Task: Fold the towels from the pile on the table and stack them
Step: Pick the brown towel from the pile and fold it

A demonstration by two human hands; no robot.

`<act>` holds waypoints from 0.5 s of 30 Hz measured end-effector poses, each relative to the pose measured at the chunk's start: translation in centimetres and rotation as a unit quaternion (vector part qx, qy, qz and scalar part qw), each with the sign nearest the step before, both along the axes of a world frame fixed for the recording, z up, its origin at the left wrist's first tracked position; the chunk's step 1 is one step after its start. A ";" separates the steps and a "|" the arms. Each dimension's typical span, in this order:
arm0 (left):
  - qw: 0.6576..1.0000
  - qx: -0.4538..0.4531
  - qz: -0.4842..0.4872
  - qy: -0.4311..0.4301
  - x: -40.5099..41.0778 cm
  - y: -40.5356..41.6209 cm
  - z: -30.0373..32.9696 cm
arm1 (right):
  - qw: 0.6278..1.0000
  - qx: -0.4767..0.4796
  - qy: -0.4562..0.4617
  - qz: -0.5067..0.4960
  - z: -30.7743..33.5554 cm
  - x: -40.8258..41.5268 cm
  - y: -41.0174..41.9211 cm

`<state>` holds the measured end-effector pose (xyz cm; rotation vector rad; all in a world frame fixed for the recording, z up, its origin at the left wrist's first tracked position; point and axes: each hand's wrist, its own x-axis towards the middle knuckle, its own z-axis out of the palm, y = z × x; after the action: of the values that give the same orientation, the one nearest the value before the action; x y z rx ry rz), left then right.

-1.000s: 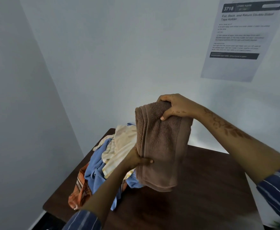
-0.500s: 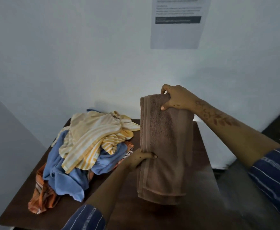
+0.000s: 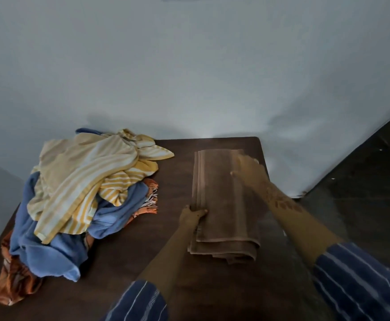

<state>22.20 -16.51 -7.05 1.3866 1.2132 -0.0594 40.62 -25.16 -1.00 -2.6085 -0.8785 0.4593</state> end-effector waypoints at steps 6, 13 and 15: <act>0.999 0.005 -0.026 0.039 -1.6 -1.1 -1.1 | 0.924 0.115 0.260 -0.256 -6.5 -5.7 -7.0; 0.964 -0.260 -0.021 -0.052 -2.0 -1.7 -1.5 | 0.821 0.198 0.436 -0.311 -5.9 -5.7 -8.9; 0.965 -0.253 0.026 -0.067 -2.4 -2.1 -2.0 | 0.821 0.217 0.444 -0.284 -5.0 -5.0 -9.6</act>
<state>19.79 -18.57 -9.01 0.8952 1.0293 -0.2206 35.67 -34.81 -6.01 -1.7547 0.1175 1.0156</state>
